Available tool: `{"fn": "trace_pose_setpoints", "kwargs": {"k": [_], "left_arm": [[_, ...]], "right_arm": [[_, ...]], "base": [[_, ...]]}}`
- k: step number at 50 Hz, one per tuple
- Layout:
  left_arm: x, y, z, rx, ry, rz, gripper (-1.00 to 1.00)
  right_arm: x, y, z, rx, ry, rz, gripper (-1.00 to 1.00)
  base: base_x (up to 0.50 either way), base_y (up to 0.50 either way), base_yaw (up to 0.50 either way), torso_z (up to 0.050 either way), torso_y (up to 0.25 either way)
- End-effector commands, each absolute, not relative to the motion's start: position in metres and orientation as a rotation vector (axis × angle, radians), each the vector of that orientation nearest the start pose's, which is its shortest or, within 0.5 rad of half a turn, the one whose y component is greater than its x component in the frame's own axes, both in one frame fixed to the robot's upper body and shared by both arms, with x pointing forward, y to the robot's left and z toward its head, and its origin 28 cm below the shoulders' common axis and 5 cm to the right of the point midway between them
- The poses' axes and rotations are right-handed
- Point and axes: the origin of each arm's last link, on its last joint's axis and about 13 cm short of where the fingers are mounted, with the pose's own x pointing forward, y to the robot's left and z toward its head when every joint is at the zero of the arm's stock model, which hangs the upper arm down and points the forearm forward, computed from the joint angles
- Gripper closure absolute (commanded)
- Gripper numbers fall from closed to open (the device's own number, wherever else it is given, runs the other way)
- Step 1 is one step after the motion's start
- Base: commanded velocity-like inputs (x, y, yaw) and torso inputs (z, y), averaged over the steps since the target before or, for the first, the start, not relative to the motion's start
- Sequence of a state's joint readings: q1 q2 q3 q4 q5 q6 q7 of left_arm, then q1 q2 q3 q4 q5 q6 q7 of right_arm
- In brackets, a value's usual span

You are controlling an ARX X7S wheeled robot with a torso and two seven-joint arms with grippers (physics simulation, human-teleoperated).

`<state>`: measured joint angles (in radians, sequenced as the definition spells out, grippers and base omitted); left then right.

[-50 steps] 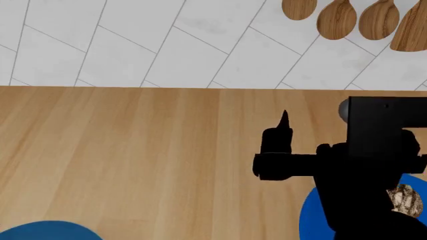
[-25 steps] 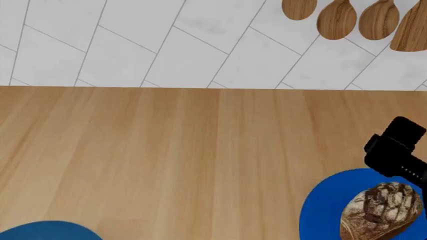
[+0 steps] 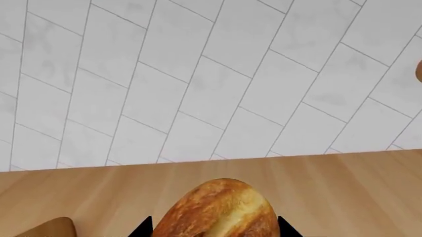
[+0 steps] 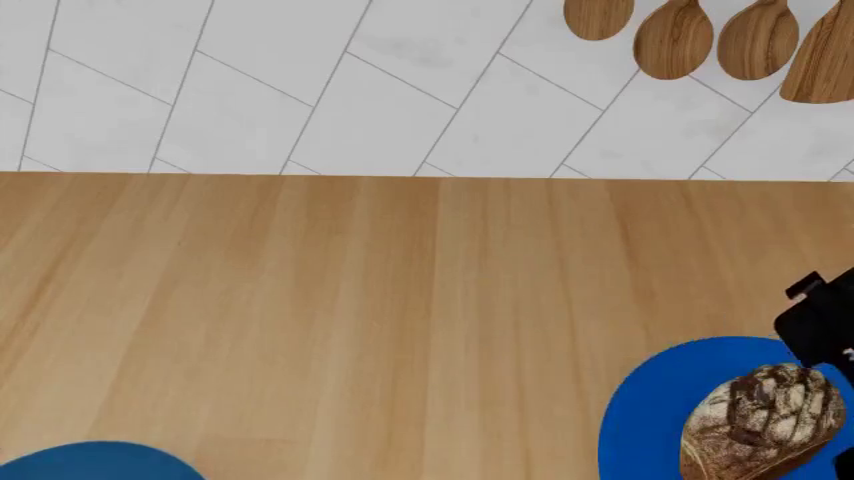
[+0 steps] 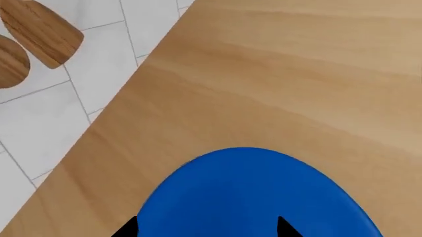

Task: Place all breads on the cutting board.

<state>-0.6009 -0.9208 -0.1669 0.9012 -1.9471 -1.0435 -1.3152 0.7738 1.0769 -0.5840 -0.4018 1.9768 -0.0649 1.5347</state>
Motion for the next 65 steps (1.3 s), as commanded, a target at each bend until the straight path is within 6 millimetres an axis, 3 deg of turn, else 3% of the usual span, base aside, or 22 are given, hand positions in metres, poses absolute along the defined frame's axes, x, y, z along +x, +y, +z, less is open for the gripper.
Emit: {"fn": "trace_pose_setpoints", "kwargs": {"k": [1,12,24,57,58,65], "left_arm": [[0.141,0.255,0.253,0.083,0.045,0.066,1.00],[0.140,0.257,0.253,0.079,0.047,0.076,1.00],[0.138,0.258,0.250,0.075,0.052,0.081,1.00],[0.138,0.263,0.244,0.059,0.052,0.091,1.00],[0.138,0.263,0.245,0.059,0.053,0.091,1.00],[0.138,0.264,0.243,0.057,0.055,0.092,1.00]], "right_arm": [[0.238,-0.169,0.251,0.752,0.521,-0.739,-1.00],[0.237,-0.165,0.255,0.798,0.562,-0.665,-1.00],[0.234,-0.152,0.272,0.790,0.570,-0.541,-1.00],[0.256,-0.143,0.230,0.703,0.678,-0.589,-1.00],[0.256,-0.142,0.229,0.699,0.679,-0.595,1.00],[0.252,-0.141,0.233,0.678,0.668,-0.587,1.00]], "base": [[0.00,0.00,0.00,0.000,0.000],[0.00,0.00,0.00,0.000,0.000],[0.00,0.00,0.00,0.000,0.000],[0.00,0.00,0.00,0.000,0.000],[0.00,0.00,0.00,0.000,0.000],[0.00,0.00,0.00,0.000,0.000]]}}
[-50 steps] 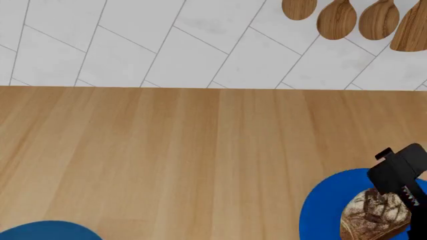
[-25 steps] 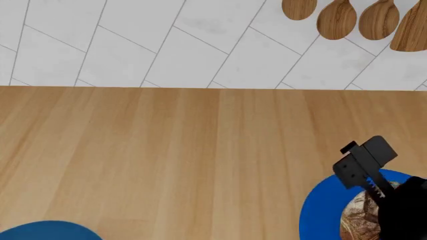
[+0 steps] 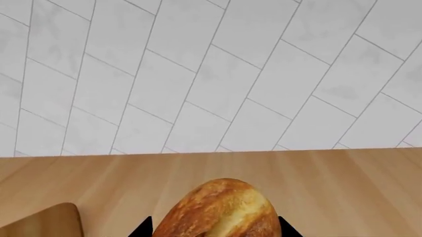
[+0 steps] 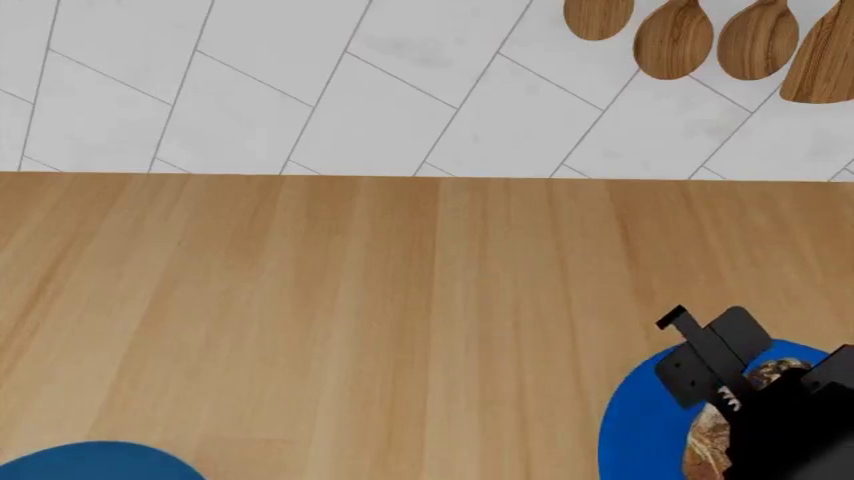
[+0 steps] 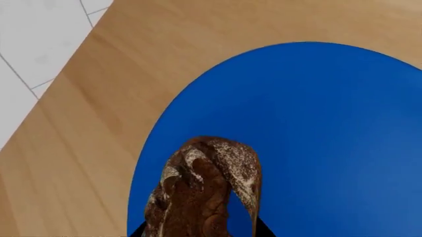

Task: Place all breads on the cutting board.

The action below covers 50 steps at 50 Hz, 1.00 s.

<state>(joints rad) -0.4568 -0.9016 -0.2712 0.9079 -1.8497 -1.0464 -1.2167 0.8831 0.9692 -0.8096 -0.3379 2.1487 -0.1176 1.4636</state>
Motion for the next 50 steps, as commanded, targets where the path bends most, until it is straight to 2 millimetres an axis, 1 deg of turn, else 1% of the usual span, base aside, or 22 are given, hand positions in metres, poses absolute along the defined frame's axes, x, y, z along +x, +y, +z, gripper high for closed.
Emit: {"fn": "trace_pose_setpoints", "kwargs": {"k": [1,4,7,10,11,12,13,14,15,16,18,19,20,21,25,28,29,32,33,39,42,50], "left_arm": [[0.139,0.264,0.243,0.055,0.056,0.090,1.00],[0.138,0.263,0.243,0.056,0.055,0.089,1.00],[0.138,0.263,0.244,0.058,0.052,0.091,1.00],[0.139,0.262,0.244,0.062,0.055,0.088,1.00],[0.139,0.262,0.243,0.065,0.056,0.087,1.00],[0.139,0.262,0.243,0.069,0.056,0.088,1.00],[0.138,0.261,0.243,0.083,0.053,0.090,1.00],[0.136,0.261,0.244,0.085,0.047,0.089,1.00],[0.135,0.261,0.243,0.082,0.025,0.083,1.00],[0.134,0.260,0.243,0.087,-0.017,0.046,1.00],[0.130,0.260,0.244,0.087,-0.017,0.060,1.00],[0.129,0.261,0.245,0.107,-0.031,0.067,1.00],[0.127,0.262,0.247,0.054,-0.035,0.069,1.00],[0.126,0.262,0.248,0.063,-0.037,0.071,1.00],[0.120,0.265,0.246,0.060,-0.050,0.088,1.00],[0.115,0.266,0.247,0.055,-0.061,0.094,1.00],[0.114,0.266,0.247,0.067,-0.062,0.105,1.00],[0.109,0.266,0.249,0.061,-0.073,0.102,1.00],[0.109,0.266,0.249,0.058,-0.074,0.100,1.00],[0.107,0.265,0.247,0.054,-0.079,0.095,1.00],[0.106,0.265,0.244,0.052,-0.078,0.097,1.00],[0.108,0.265,0.245,0.054,-0.074,0.100,1.00]], "right_arm": [[0.252,-0.140,0.235,0.678,0.669,-0.583,1.00],[0.245,-0.139,0.246,0.673,0.637,-0.559,1.00],[0.236,-0.137,0.262,0.656,0.586,-0.510,1.00],[0.218,-0.133,0.288,0.582,0.446,-0.440,1.00],[0.211,-0.131,0.296,0.576,0.420,-0.362,1.00],[0.209,-0.130,0.298,0.577,0.422,-0.367,1.00],[0.201,-0.127,0.304,0.520,0.392,-0.233,1.00],[0.191,-0.123,0.308,0.444,0.370,-0.194,1.00],[0.182,-0.120,0.308,0.331,0.210,-0.099,1.00],[0.179,-0.118,0.308,0.314,0.204,-0.090,1.00],[0.171,-0.110,0.307,0.222,0.185,-0.033,1.00],[0.170,-0.108,0.306,0.225,0.171,-0.029,1.00],[0.167,-0.105,0.305,0.194,0.143,0.030,1.00],[0.167,-0.104,0.305,0.199,0.140,0.029,1.00],[0.170,-0.096,0.297,0.101,0.067,0.103,1.00],[0.168,-0.093,0.293,0.078,0.061,0.199,1.00],[0.168,-0.092,0.290,0.032,0.020,0.181,1.00],[0.167,-0.092,0.285,0.019,0.004,0.199,1.00],[0.165,-0.091,0.283,0.040,-0.010,0.244,1.00],[0.162,-0.086,0.276,-0.015,-0.078,0.287,1.00],[0.167,-0.085,0.268,-0.025,-0.066,0.305,1.00],[0.176,-0.084,0.261,-0.053,-0.059,0.287,1.00]], "base": [[0.00,0.00,0.00,0.000,0.000],[0.00,0.00,0.00,0.000,0.000],[0.00,0.00,0.00,0.000,0.000],[0.00,0.00,0.00,0.000,0.000],[0.00,0.00,0.00,0.000,0.000],[0.00,0.00,0.00,0.000,0.000],[0.00,0.00,0.00,0.000,0.000],[0.00,0.00,0.00,0.000,0.000],[0.00,0.00,0.00,0.000,0.000],[0.00,0.00,0.00,0.000,0.000],[0.00,0.00,0.00,0.000,0.000],[0.00,0.00,0.00,0.000,0.000],[0.00,0.00,0.00,0.000,0.000],[0.00,0.00,0.00,0.000,0.000],[0.00,0.00,0.00,0.000,0.000],[0.00,0.00,0.00,0.000,0.000],[0.00,0.00,0.00,0.000,0.000],[0.00,0.00,0.00,0.000,0.000],[0.00,0.00,0.00,0.000,0.000],[0.00,0.00,0.00,0.000,0.000],[0.00,0.00,0.00,0.000,0.000],[-0.01,0.03,0.00,0.000,0.000]]}}
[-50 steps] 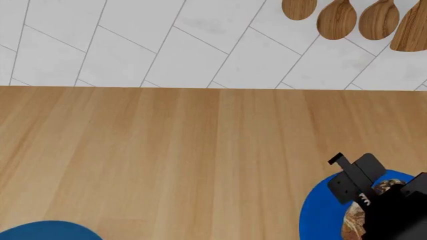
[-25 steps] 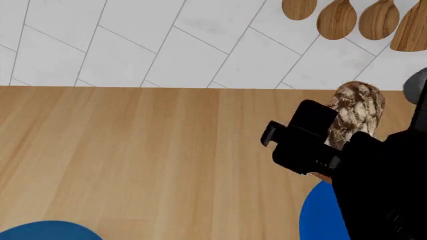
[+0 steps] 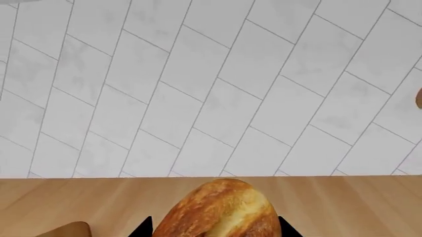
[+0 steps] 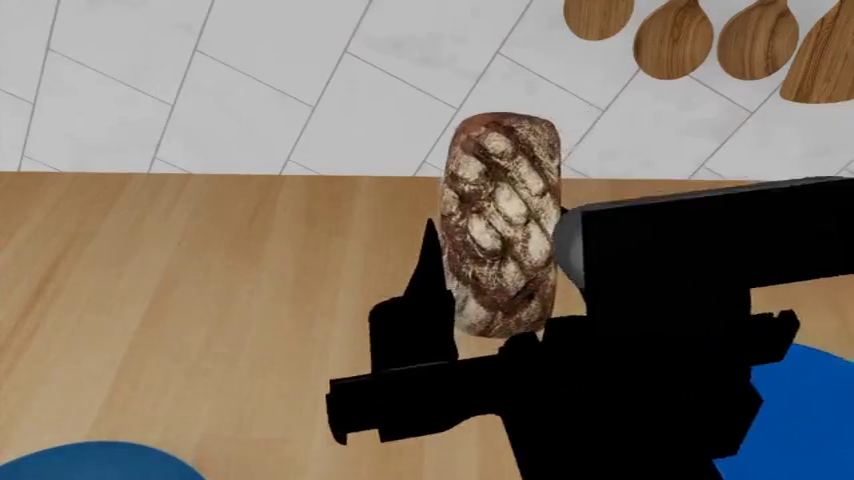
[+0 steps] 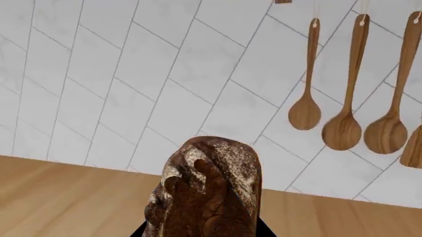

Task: Place all breads on the cutting board.

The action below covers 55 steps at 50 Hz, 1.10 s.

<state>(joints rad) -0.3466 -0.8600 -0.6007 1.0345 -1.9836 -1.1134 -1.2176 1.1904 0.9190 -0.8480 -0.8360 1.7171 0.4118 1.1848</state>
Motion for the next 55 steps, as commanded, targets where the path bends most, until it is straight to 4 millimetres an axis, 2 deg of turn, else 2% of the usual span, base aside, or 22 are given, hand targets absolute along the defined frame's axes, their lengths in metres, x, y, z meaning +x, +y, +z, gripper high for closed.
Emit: {"fn": "trace_pose_setpoints", "kwargs": {"k": [1,18,55], "left_arm": [[0.1082,0.2654,0.2446,0.055,-0.074,0.101,1.00],[0.1055,0.2671,0.2433,0.052,-0.073,0.104,1.00],[0.1109,0.2660,0.2377,0.047,-0.047,0.098,1.00]], "right_arm": [[0.1767,-0.0841,0.2613,-0.059,-0.058,0.283,1.00],[0.1712,-0.0837,0.2682,-0.063,-0.077,0.291,1.00],[0.1753,-0.0853,0.2644,-0.071,-0.064,0.293,1.00]], "base": [[-0.06,0.24,0.00,0.000,0.000],[-0.20,0.48,0.00,0.000,0.000],[0.00,0.50,0.00,0.000,0.000]]}}
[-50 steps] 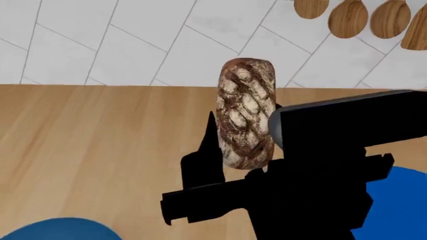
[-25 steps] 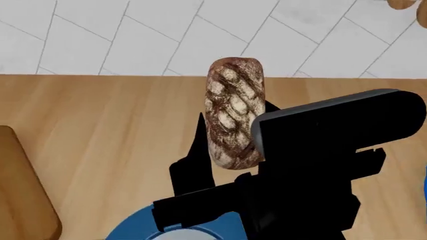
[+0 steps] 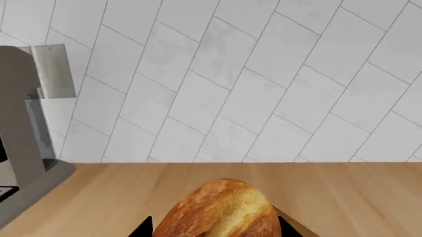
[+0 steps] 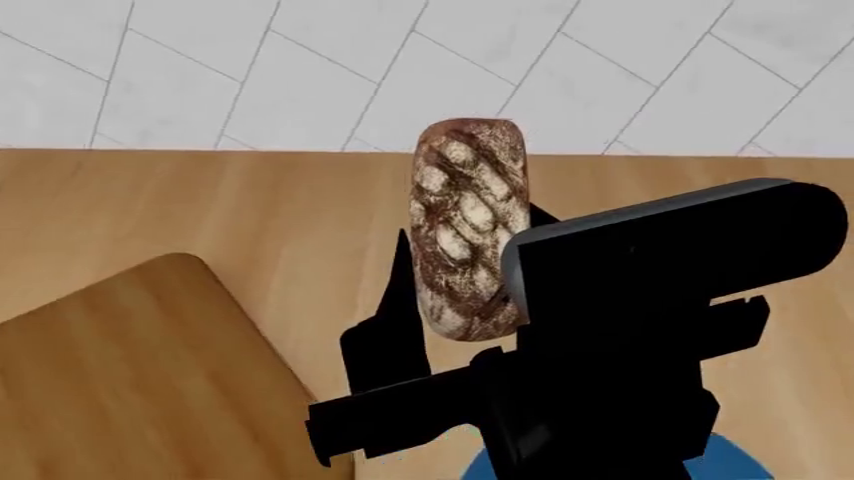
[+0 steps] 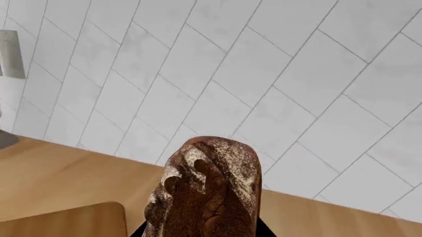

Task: Place all breads on the cutting board.

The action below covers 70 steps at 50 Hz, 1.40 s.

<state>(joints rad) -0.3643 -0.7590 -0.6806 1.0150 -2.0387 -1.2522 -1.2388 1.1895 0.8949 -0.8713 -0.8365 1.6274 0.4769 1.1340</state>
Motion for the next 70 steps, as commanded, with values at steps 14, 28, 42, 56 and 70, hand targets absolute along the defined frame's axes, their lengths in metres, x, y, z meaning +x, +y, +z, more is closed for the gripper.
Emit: {"fn": "trace_pose_setpoints", "kwargs": {"k": [14,28,42,56,70], "left_arm": [[0.113,0.265,0.236,0.047,-0.044,0.089,1.00],[0.114,0.263,0.236,0.047,-0.038,0.079,1.00],[0.111,0.264,0.235,0.047,-0.035,0.085,1.00],[0.111,0.264,0.234,0.041,-0.034,0.091,1.00],[0.114,0.257,0.240,0.053,-0.035,0.069,1.00]], "right_arm": [[0.174,-0.086,0.264,-0.056,-0.057,0.302,1.00],[0.174,-0.089,0.264,-0.020,-0.032,0.297,1.00],[0.200,-0.066,0.272,0.020,0.262,0.462,1.00],[0.218,-0.030,0.291,0.003,0.369,0.563,1.00],[0.242,0.046,0.304,0.453,0.717,0.297,1.00]], "base": [[0.23,0.48,0.00,0.000,0.000],[0.29,0.36,0.00,0.000,0.000],[0.00,0.00,0.00,0.000,0.000],[0.00,0.00,0.00,0.000,0.000],[0.00,0.00,0.00,0.000,0.000]]}}
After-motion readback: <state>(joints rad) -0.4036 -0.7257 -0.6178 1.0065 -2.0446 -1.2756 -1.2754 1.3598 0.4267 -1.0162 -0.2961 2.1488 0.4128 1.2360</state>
